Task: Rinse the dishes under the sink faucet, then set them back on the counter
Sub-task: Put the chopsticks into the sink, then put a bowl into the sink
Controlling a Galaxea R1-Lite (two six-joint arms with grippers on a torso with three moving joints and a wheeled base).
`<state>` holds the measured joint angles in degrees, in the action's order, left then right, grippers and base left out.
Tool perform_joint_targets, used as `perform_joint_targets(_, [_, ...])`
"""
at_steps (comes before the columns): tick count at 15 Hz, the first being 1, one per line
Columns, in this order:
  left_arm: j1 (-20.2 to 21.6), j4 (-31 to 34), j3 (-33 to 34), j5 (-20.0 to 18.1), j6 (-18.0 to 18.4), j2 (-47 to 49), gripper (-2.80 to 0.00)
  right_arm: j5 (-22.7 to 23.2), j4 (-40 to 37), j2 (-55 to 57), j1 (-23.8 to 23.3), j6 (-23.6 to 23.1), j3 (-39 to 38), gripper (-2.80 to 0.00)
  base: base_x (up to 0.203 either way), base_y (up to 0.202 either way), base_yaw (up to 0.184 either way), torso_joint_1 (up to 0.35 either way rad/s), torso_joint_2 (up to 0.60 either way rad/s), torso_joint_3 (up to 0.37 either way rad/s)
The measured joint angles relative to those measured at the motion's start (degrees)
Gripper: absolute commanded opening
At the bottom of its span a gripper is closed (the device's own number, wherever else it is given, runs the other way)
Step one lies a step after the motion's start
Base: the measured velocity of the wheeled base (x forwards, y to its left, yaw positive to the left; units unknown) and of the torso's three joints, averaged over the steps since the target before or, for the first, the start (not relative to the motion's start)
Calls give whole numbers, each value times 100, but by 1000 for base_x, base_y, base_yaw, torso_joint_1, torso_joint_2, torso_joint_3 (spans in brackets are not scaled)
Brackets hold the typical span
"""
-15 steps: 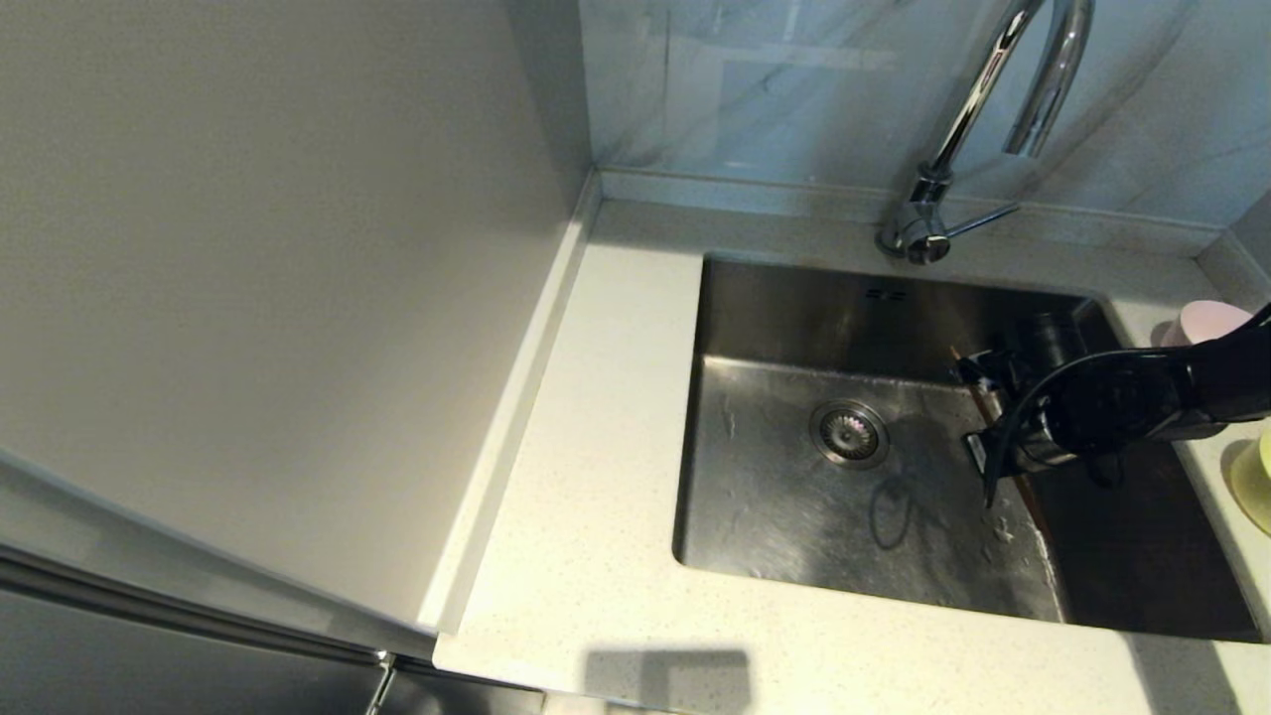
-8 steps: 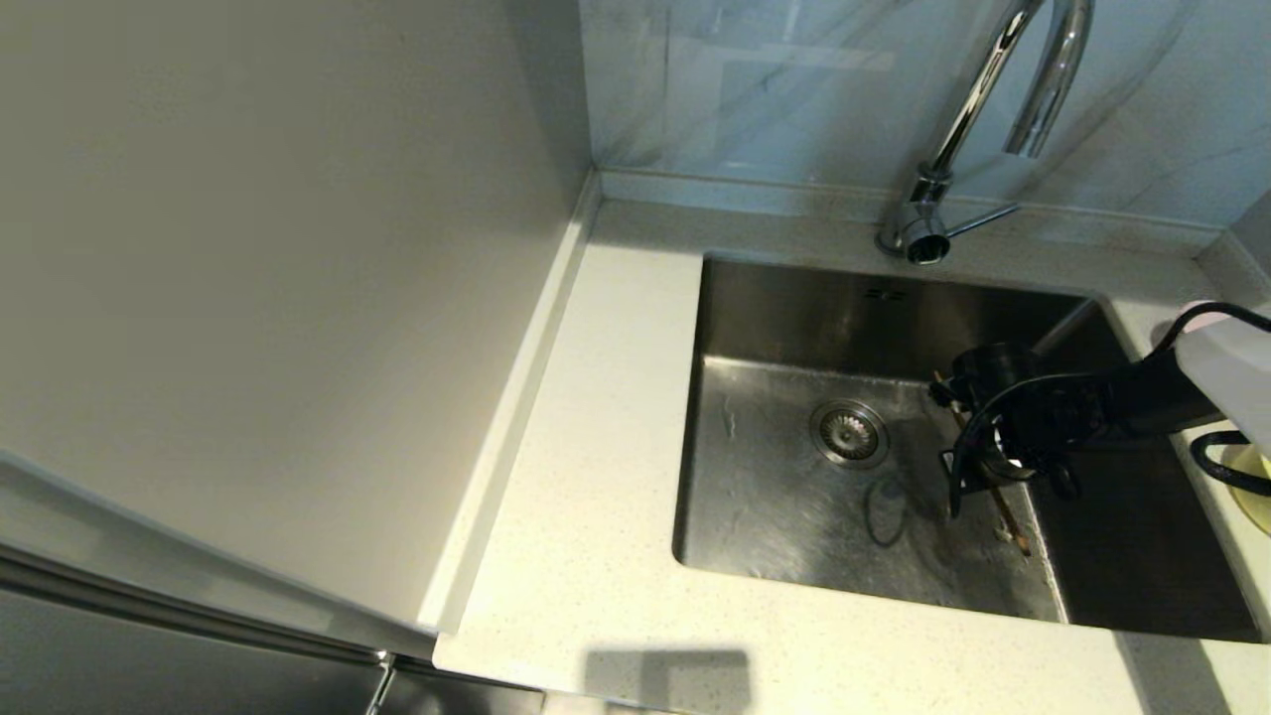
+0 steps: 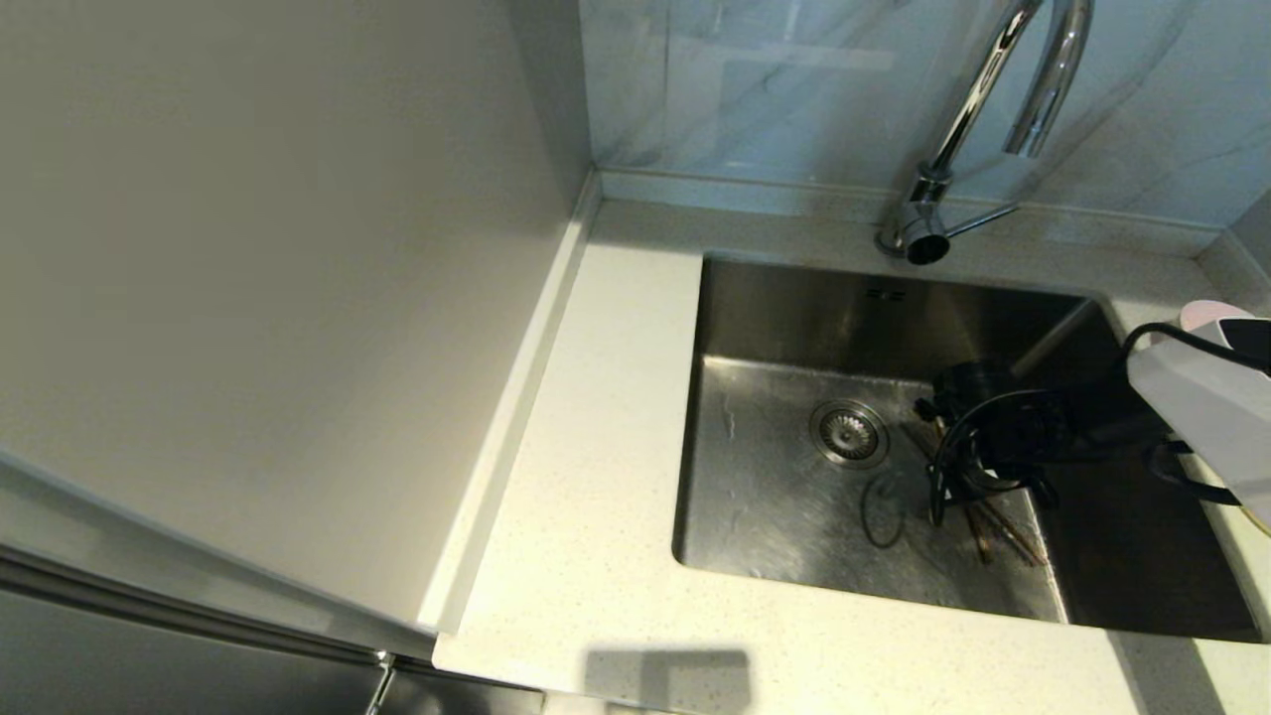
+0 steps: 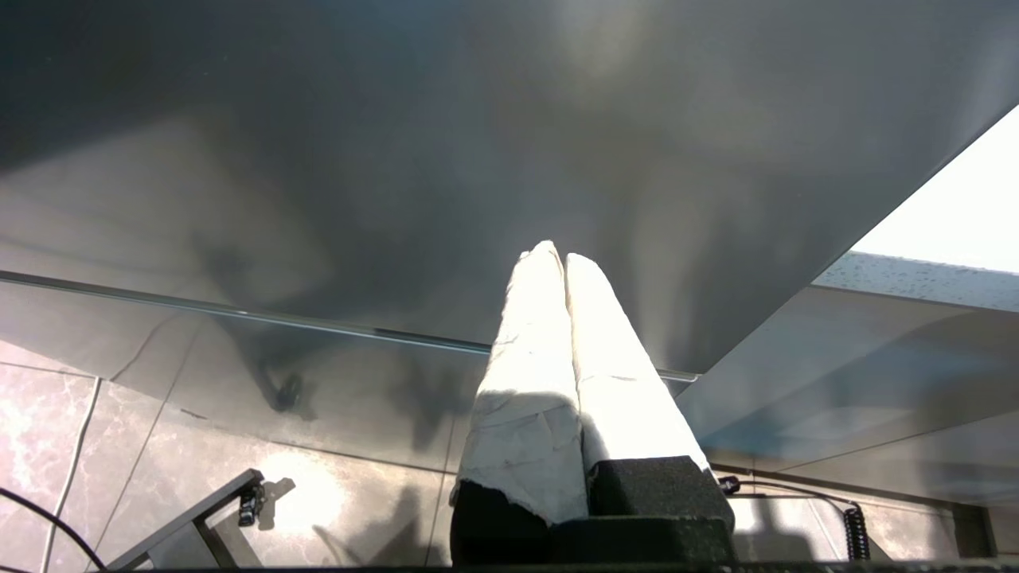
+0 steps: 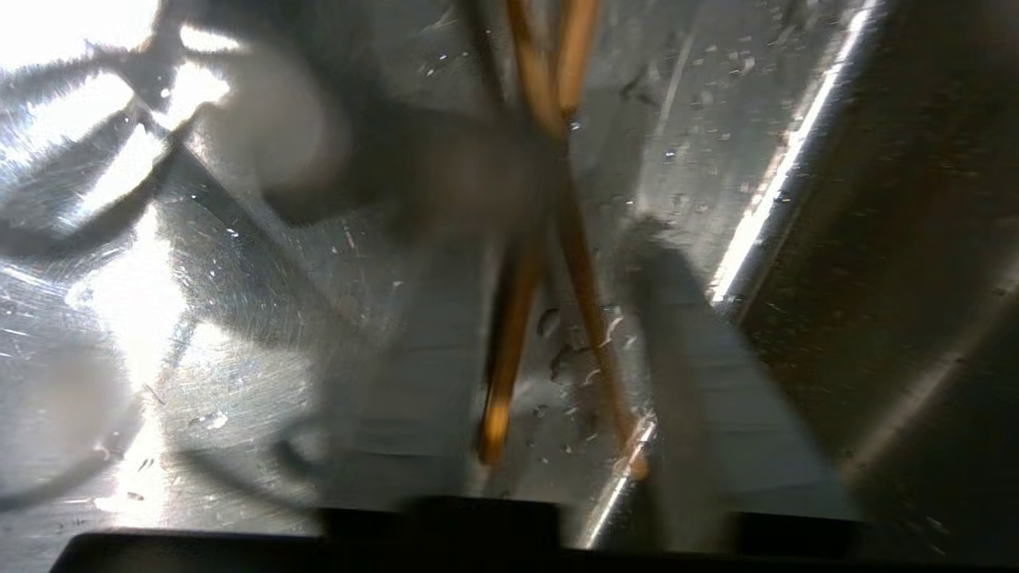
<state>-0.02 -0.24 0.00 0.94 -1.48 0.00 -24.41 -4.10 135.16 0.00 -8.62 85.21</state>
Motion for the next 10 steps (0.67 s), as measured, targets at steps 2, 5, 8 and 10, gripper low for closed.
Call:
perform_joint_targets(2, [2, 0, 0, 0, 2, 0, -280, 2, 0, 6, 0, -2, 14, 0, 0, 0, 0, 0, 0, 0])
perform_joint_targets(5, [1, 1, 0, -1, 1, 0, -280, 21, -33, -310, 0, 5, -87, 0, 0, 0, 0, 0, 0, 0])
perform_joint_targets(8, [2, 0, 0, 0, 0, 0, -280, 91, -116, -1204, 0, -94, -317, 0, 0, 0, 0, 0, 0, 0])
perform_joint_targets(10, [2, 2, 0, 0, 0, 0, -280, 313, -464, -2052, -2, -305, -443, 0, 0, 0, 0, 0, 0, 0])
